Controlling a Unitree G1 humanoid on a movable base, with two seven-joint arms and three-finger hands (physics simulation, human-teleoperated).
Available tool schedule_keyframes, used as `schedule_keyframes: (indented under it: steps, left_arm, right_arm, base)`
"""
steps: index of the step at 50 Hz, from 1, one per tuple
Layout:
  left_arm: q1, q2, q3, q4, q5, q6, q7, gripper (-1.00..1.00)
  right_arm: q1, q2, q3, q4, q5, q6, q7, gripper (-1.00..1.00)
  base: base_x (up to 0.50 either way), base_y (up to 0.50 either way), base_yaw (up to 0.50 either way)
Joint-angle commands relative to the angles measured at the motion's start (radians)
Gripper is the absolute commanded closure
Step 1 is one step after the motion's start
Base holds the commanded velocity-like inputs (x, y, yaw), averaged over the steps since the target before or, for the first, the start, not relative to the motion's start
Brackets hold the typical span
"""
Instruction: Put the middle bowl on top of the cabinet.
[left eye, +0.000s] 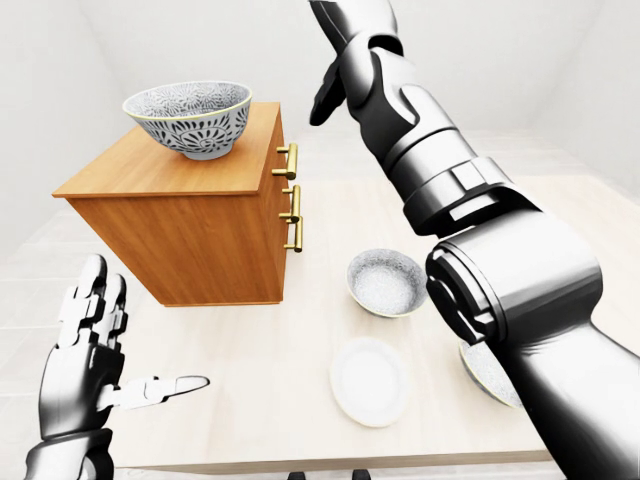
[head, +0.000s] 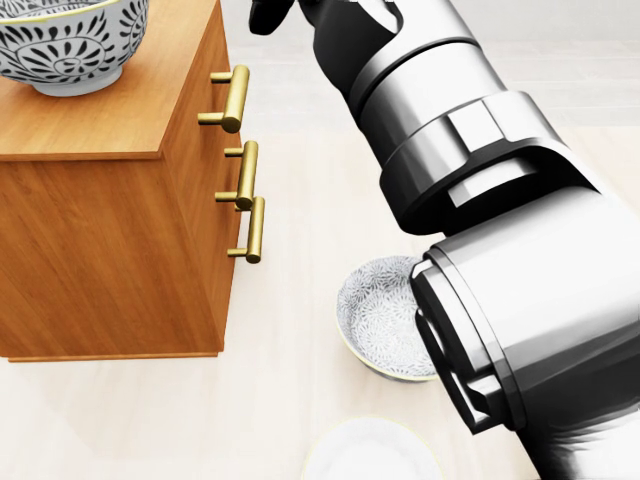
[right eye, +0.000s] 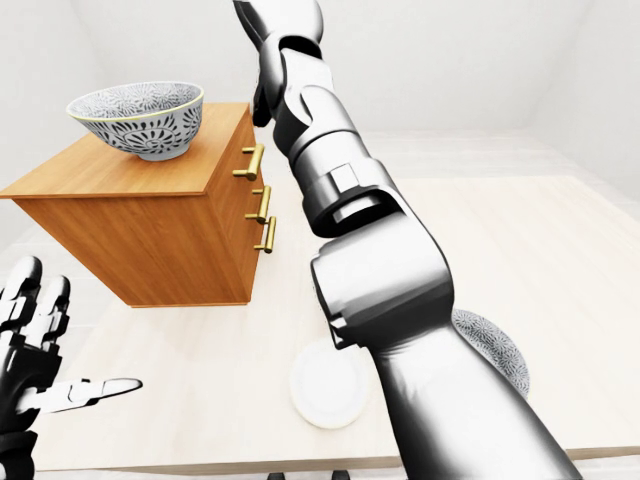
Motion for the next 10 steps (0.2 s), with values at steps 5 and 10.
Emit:
schedule_keyframes:
  steps: [5, 10]
  left_arm:
    - [-0.022, 0.021, -0.015, 0.036, 0.015, -0.003, 0.020, -1.00]
    - [-0.026, 0.025, -0.023, 0.036, 0.009, 0.001, 0.021, -1.00]
  right_arm:
    - [0.009, -0.087, 0.021, 0.006, -0.044, 0.000, 0.023, -1.00]
    - [0.009, -0.113, 0.021, 0.003, -0.060, 0.000, 0.031, -1.00]
  base:
    - [0.00, 0.00, 0.00]
    - [0.00, 0.00, 0.00]
